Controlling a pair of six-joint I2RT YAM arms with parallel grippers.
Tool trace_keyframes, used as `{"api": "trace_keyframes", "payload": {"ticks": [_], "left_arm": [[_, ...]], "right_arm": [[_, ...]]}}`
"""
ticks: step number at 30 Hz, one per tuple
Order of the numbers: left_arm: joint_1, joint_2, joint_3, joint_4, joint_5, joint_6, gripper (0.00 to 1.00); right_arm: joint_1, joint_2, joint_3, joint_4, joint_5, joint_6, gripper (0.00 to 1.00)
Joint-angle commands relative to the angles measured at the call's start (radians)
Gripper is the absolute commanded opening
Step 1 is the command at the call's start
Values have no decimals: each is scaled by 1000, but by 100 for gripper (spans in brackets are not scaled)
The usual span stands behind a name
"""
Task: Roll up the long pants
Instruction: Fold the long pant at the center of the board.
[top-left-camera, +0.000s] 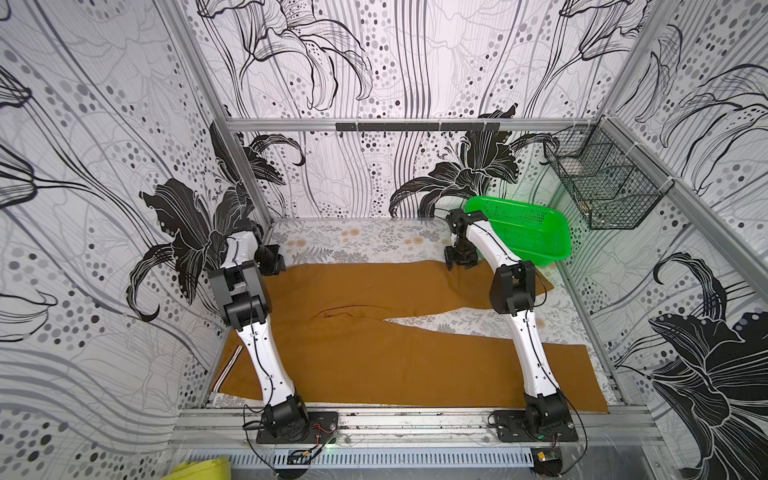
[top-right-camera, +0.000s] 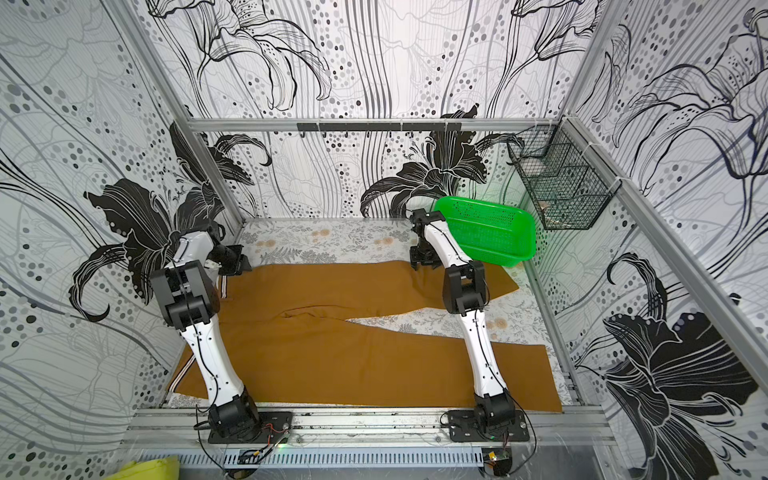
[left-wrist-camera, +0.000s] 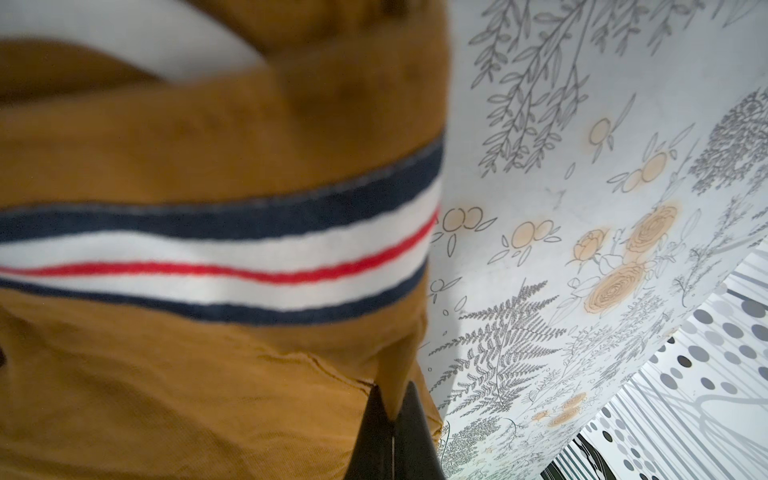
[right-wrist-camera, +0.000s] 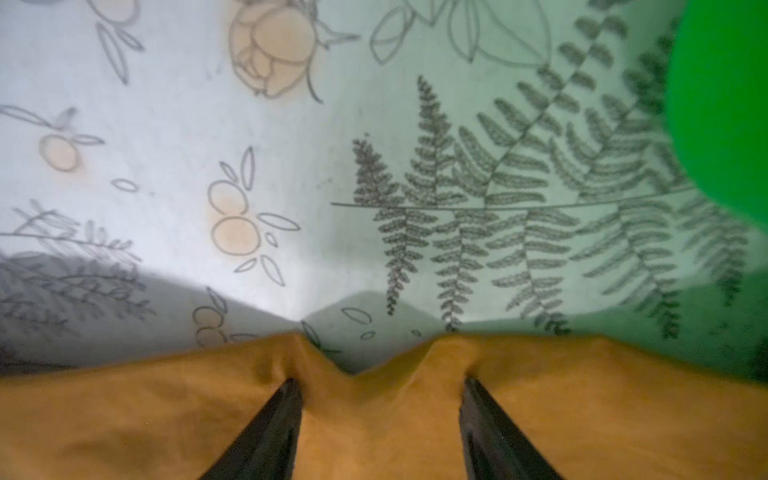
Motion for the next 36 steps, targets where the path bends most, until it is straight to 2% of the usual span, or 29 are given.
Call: {"api": "trace_keyframes", "payload": {"ticks": [1, 6, 9, 13, 18, 20, 23, 24, 29, 32, 34, 36], "left_arm": [[8, -50, -9, -2, 0, 15, 0], [9, -47, -9, 2, 3, 13, 0], [10, -45, -8, 4, 4, 12, 0], [10, -42, -4, 4, 3, 13, 0], [11, -39, -3, 4, 6, 16, 0], [13, -37, -1, 4, 8, 16, 0], [14, -33, 0, 4, 12, 16, 0], [14, -32, 3, 3, 13, 16, 0], [16, -23, 20, -2, 16, 18, 0], [16, -21, 24, -1, 16, 16, 0], [16, -18, 24, 2, 18, 15, 0], [18, -15, 23, 4, 22, 15, 0]], "right_arm": [[0, -5, -22, 48, -40, 36, 63], [0, 45, 65, 16, -12, 56, 57], [0, 23, 49, 59, -28, 74, 53], [-1, -35, -10, 130, -32, 88, 57], [-3, 22, 78, 83, -23, 101, 59], [-3, 49, 104, 62, -32, 108, 55], [-3, 61, 87, 62, -40, 114, 40], [-2, 61, 81, 57, -39, 115, 39], [-2, 28, 14, 48, -16, 108, 55], [-3, 0, -36, 62, -6, 93, 58], [-3, 12, -26, 42, -1, 85, 55], [-2, 25, -14, 25, 3, 80, 41]]}}
